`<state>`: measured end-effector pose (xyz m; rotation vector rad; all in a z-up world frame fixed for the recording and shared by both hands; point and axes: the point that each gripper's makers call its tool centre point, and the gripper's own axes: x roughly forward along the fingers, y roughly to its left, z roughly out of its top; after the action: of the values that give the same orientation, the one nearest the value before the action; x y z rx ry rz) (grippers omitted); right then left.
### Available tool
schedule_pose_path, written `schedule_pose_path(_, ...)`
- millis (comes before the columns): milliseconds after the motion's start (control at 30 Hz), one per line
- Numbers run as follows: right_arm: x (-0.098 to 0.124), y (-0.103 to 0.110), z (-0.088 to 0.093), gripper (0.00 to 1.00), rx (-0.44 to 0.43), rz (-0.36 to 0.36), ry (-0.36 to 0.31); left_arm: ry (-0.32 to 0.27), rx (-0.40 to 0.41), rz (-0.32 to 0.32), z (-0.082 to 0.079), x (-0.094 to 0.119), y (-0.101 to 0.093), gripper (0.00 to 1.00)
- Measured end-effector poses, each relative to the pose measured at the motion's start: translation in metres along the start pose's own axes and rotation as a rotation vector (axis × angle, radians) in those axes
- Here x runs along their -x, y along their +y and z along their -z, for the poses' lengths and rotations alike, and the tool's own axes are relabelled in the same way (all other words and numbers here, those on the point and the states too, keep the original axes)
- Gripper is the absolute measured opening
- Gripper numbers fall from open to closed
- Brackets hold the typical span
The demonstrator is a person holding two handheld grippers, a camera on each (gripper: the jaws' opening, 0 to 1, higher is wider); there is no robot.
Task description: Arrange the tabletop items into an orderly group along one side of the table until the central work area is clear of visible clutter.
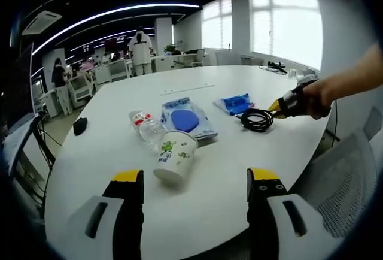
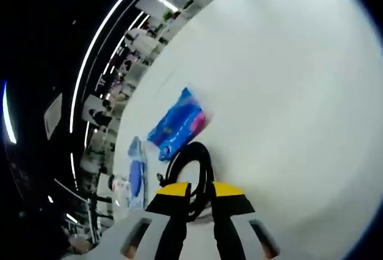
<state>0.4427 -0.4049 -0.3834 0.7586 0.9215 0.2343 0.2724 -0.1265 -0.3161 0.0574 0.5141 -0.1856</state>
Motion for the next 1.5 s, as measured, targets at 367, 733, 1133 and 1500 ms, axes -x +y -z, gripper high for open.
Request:
schedule_pose_path(367, 0.023, 0.023, 0.007, 0.23, -0.063, -0.130, -0.028, -0.008, 0.011, -0.004, 0.002, -0.003, 0.005, 0.72)
schedule_pose_path(733, 0.062, 0.061, 0.032, 0.59, 0.477, -0.221, -0.115, 0.001, 0.035, -0.026, 0.004, -0.004, 0.010, 0.76)
schedule_pose_path(1133, 0.080, 0.051, 0.053, 0.73, 0.719, -0.183, -0.146, -0.006, 0.049, -0.070, 0.003, -0.002, 0.018, 0.80)
schedule_pose_path(1500, 0.091, 0.034, 0.037, 0.74, 0.797, -0.187, -0.106, 0.034, 0.038, -0.124, 0.011, -0.002, 0.027, 0.81)
